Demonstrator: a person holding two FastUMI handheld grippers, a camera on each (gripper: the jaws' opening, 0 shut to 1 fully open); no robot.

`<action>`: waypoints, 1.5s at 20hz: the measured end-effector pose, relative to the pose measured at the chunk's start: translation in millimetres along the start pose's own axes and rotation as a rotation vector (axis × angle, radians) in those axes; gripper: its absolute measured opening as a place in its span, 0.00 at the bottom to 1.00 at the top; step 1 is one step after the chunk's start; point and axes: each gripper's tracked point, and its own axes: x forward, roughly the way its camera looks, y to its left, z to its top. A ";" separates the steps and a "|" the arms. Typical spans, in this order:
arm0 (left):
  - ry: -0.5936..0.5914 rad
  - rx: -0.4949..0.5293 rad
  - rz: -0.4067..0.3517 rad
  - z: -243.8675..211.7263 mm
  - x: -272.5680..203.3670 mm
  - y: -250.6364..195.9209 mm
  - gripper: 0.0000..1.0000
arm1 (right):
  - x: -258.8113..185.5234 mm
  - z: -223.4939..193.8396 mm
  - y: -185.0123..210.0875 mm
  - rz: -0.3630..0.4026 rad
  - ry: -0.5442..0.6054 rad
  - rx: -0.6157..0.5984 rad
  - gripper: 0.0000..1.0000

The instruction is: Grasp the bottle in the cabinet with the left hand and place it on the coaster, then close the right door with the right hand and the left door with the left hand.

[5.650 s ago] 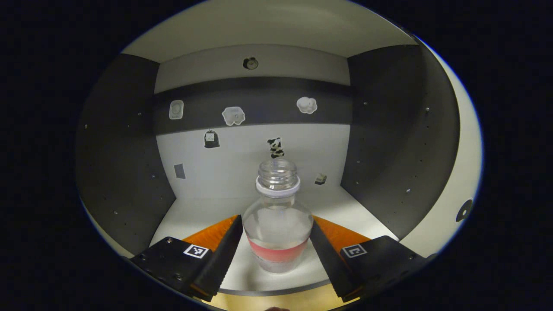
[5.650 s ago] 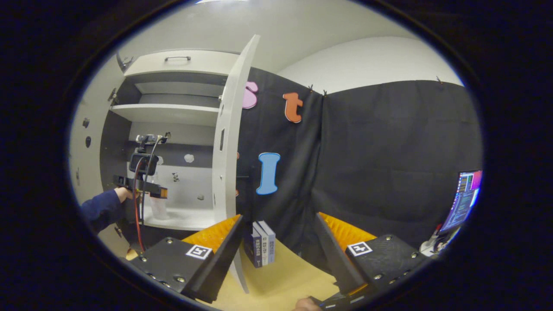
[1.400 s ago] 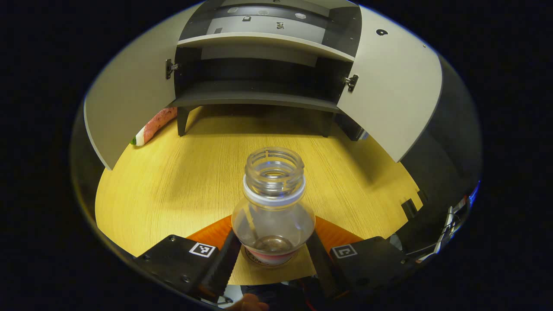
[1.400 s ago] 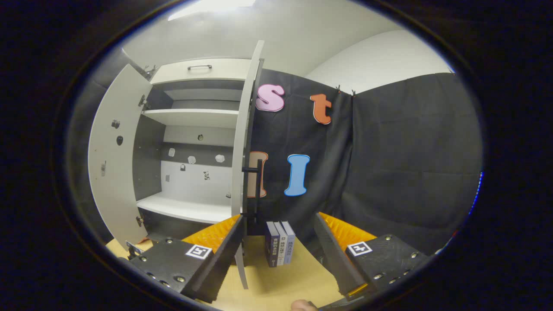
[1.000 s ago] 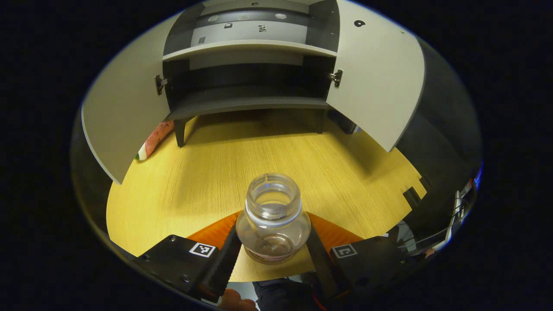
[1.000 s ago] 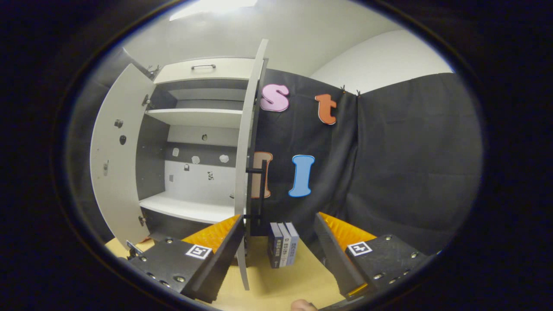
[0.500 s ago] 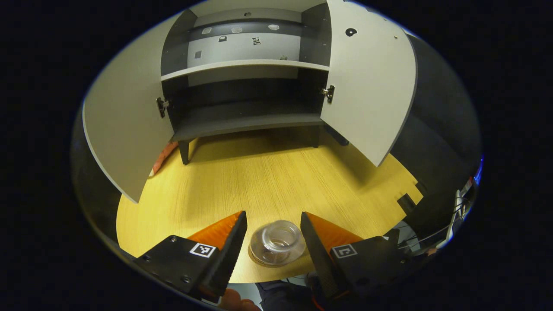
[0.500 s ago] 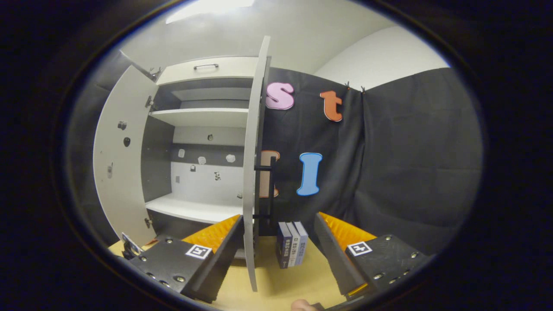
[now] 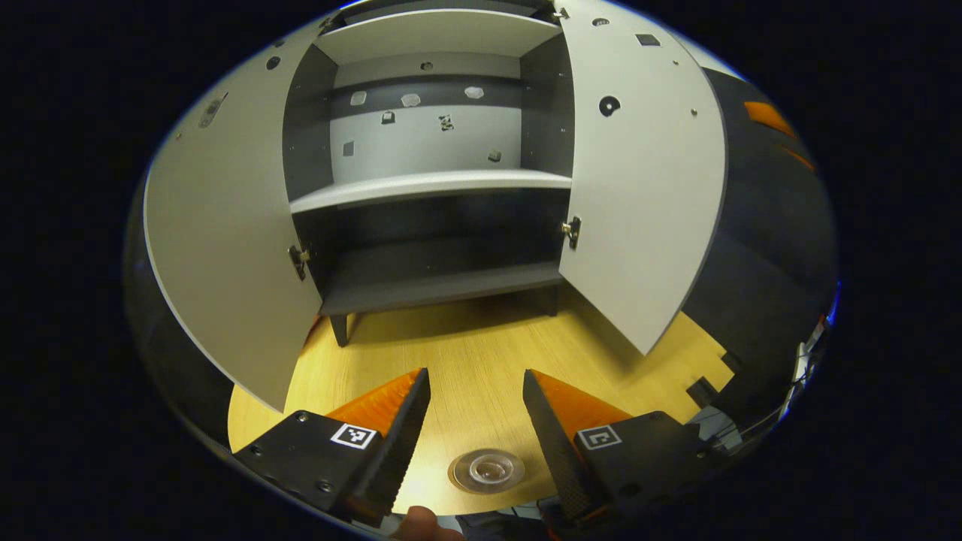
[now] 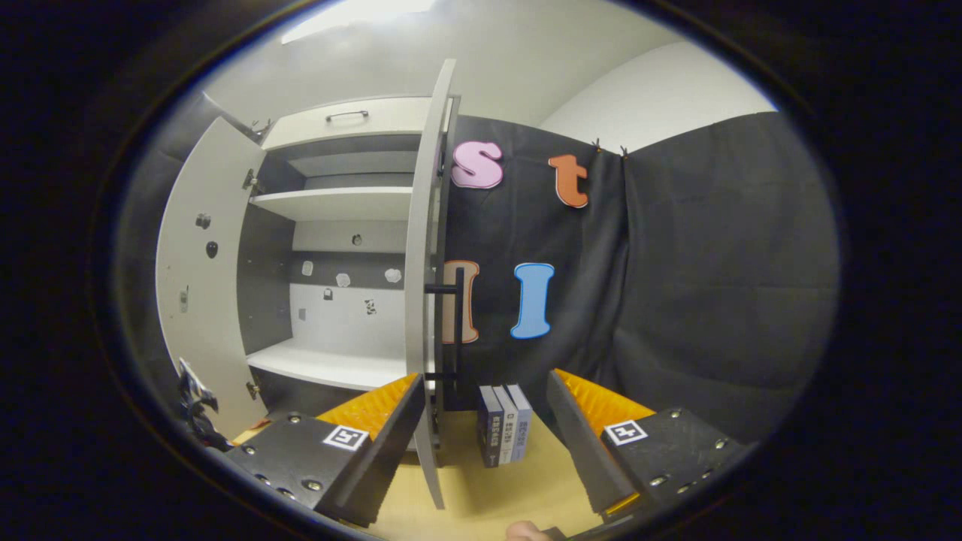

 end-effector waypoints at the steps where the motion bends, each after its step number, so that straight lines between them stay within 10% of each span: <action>1: -0.025 -0.005 0.006 13.7 -0.1 1.3 0.82 | -0.3 -0.6 -1.4 -0.002 -0.002 0.000 0.98; 15: -0.421 -0.093 0.189 192.6 -49.8 54.8 0.87 | 33.2 6.7 -42.5 -0.143 -0.028 0.019 0.98; 30: -0.460 -0.182 0.304 197.1 -66.6 98.4 0.87 | 67.4 15.6 -16.9 -0.038 -0.045 -0.031 0.93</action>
